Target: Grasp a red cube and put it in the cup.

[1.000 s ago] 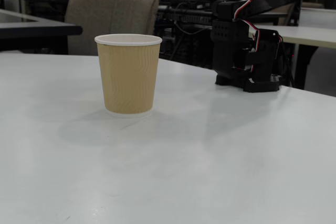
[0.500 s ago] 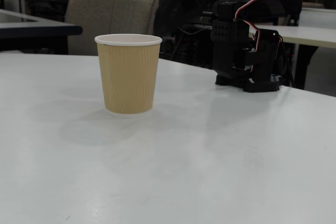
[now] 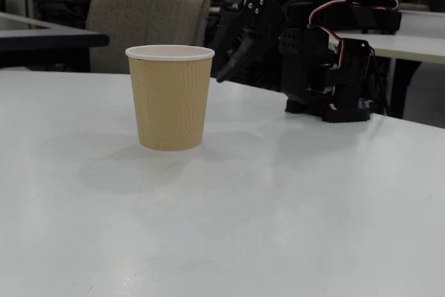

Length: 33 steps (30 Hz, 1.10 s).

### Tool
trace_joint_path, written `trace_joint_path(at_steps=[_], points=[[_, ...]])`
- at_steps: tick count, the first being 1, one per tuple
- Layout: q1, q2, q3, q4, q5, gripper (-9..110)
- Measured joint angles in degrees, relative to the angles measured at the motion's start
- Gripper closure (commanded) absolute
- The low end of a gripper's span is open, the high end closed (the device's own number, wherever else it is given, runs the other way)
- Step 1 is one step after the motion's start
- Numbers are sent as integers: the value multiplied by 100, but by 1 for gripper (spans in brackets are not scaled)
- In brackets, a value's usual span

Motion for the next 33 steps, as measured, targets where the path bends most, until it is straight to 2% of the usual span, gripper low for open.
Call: trace_joint_path(at_steps=[16,33], points=[[-729,378,967,70,70,101],[-1081,422,1187,70,229,101]])
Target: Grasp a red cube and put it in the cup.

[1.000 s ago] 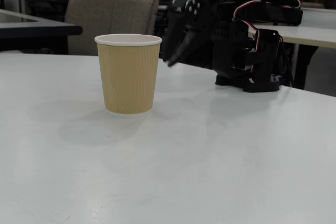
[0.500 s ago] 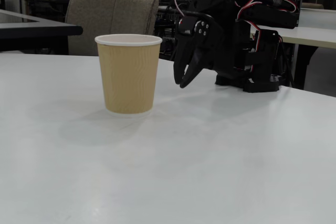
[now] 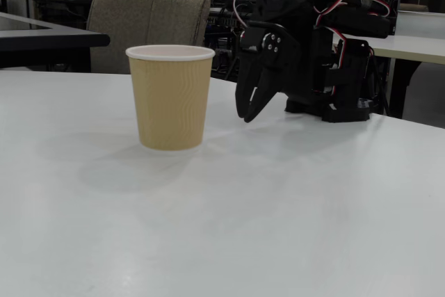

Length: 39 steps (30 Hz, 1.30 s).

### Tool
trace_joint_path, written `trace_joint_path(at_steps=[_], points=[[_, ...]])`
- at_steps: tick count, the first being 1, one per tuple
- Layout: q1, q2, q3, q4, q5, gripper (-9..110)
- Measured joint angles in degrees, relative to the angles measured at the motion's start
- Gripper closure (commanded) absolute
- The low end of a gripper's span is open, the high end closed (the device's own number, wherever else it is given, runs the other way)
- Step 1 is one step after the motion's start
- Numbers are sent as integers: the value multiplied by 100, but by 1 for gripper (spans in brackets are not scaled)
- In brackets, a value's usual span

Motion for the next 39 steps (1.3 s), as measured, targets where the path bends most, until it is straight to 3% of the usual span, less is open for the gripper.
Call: trace_joint_path(at_steps=[9,20,39], points=[[35,0,70,-299,721,101],[35,0,88,-396,773,101],[-35,0,255,-2101,932,101]])
